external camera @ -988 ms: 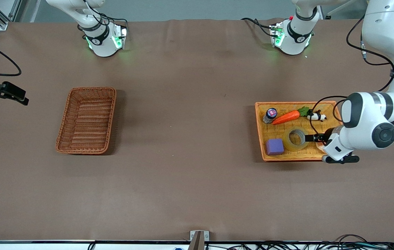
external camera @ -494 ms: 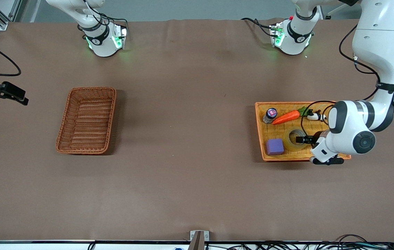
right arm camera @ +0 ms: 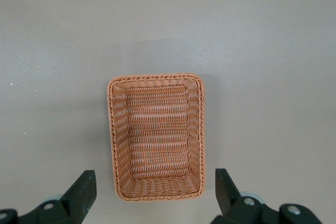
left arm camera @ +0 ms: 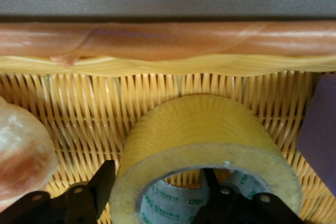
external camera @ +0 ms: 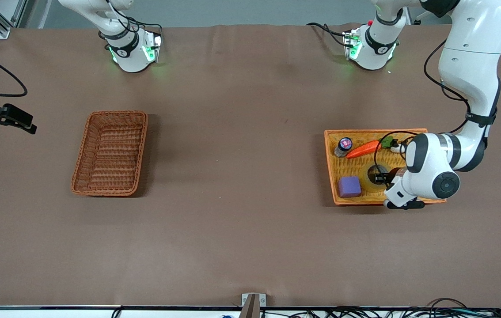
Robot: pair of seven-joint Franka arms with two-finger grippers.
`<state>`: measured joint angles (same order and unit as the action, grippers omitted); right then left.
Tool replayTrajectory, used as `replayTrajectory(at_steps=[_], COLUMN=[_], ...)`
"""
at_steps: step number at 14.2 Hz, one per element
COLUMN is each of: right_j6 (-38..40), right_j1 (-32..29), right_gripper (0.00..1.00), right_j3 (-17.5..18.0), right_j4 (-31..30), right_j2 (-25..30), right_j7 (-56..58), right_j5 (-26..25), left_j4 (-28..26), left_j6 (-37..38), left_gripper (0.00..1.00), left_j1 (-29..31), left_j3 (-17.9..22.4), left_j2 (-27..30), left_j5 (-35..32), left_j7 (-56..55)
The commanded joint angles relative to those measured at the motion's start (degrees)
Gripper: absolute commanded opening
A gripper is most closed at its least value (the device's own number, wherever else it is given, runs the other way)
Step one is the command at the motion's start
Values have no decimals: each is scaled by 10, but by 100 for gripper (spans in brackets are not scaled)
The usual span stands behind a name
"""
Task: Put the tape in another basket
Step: 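Close the left gripper on the tape roll rim and lift it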
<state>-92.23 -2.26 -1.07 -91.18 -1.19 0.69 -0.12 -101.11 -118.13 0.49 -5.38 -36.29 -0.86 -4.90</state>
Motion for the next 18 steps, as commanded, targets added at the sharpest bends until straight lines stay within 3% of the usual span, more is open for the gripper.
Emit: replayTrajectory(at_steps=[1,5,7,12,15,18], right_j6=[1,0,-1,1,-1,-2], right_j1=[-5,-4,-2,-3,-3,-2], right_gripper=[100,100,100,100,100,100], right_j3=[5,5,6,7,7,8], right_j4=[-5,-4,-4,-5,-5,-5], right_j2=[8,8,8,8,8,7], right_j7=[4,5,5,5,5,5], right_j5=[0,0,0,0,0,0], left_j4=[-7,-7,-5,25,64,129], left_j6=[-5,2,15,134,141,141], left_gripper=[25,10,8,4,4,5], left_j1=[14,26,26,10,-24,-110], left_j3=[-1,-2,-2,-16,-58,-59], left_j2=[14,34,53,139,133,91], left_j5=[-14,-14,-14,-12,-15,-13], left_j7=[2,2,1,-18,-112,-196])
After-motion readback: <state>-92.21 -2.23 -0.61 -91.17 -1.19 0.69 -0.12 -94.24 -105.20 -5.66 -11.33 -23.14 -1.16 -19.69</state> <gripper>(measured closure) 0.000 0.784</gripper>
